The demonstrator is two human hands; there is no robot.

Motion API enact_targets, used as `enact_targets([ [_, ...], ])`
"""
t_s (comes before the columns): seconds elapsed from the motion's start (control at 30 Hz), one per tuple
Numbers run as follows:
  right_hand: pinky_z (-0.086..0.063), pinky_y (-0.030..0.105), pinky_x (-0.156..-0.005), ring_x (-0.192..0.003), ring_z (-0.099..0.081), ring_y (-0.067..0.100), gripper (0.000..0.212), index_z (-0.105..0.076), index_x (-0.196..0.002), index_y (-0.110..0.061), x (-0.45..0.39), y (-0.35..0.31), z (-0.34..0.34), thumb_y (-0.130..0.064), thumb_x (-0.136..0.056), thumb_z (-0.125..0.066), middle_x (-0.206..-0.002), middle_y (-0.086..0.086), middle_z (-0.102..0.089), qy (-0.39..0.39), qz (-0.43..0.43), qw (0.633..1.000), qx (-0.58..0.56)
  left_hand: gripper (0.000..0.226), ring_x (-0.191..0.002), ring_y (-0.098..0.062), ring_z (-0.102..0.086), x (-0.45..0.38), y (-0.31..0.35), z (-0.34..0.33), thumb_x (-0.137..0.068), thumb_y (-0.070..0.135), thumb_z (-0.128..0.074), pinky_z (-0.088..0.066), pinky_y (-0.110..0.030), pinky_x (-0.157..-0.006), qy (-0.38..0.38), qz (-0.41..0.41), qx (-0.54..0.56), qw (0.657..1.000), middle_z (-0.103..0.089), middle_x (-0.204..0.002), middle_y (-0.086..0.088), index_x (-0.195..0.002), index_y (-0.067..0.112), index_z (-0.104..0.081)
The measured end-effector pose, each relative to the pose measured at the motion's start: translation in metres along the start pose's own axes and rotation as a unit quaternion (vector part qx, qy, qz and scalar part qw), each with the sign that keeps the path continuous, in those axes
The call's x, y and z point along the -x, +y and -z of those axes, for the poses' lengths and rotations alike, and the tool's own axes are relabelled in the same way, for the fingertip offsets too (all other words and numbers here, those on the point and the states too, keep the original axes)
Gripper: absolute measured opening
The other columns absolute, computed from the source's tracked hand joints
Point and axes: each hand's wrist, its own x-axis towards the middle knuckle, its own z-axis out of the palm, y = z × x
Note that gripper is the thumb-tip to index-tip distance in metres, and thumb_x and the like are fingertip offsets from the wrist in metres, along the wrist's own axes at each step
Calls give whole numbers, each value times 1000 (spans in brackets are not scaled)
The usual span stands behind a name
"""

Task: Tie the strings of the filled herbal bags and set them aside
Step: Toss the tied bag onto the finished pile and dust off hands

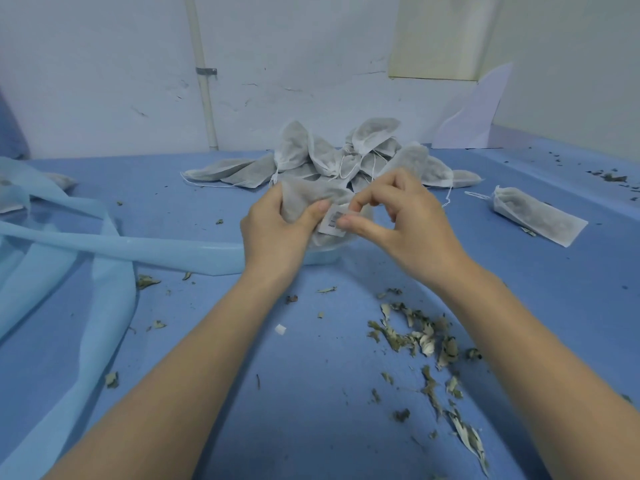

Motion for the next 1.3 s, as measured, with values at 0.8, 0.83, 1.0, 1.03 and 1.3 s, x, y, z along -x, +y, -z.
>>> enact_targets([
  [0.8,-48,18,-77,-78,-62,0,3,-72,-83,-26,1,12,1,-28,-81,-74,-82,-10,-71,29,-121,958,-258,44,-89,-16,-69,14,10,-5,-68,2,-79,-55,-25,-78,-178,52,119,975,-72,-99,-6,-110,5,-64],
  [0.83,-46,14,-74,-76,-60,-2,3,-72,-80,-28,1,11,-2,-30,-81,-74,-79,-14,-70,42,-127,957,-256,44,-89,-17,-70,15,10,-6,-69,0,-79,-55,-26,-79,-180,56,118,975,-72,-98,-7,-110,4,-64],
  [1.0,-44,15,-70,-69,-58,-5,13,-69,-71,-31,1,8,-14,-38,-82,-72,-66,-20,-66,115,-160,956,-218,37,-87,-18,-71,16,13,-7,-69,-2,-77,-56,-28,-79,-187,54,133,972,-74,-95,-6,-104,5,-67],
  [1.03,-42,13,-68,-66,-56,-6,15,-69,-71,-31,1,7,-13,-39,-84,-70,-63,-22,-64,114,-159,958,-210,39,-87,-19,-71,16,13,-7,-68,-2,-78,-57,-28,-79,-180,56,132,973,-74,-95,-7,-105,4,-67],
  [1.3,-55,28,-83,-96,-65,9,53,-50,-123,-36,21,-10,-14,-25,-79,-76,-103,-8,-60,12,-213,919,-332,17,-71,-18,-68,21,20,-1,-81,15,-70,-52,-22,-58,-45,170,226,958,-73,-85,-8,-94,4,-71],
])
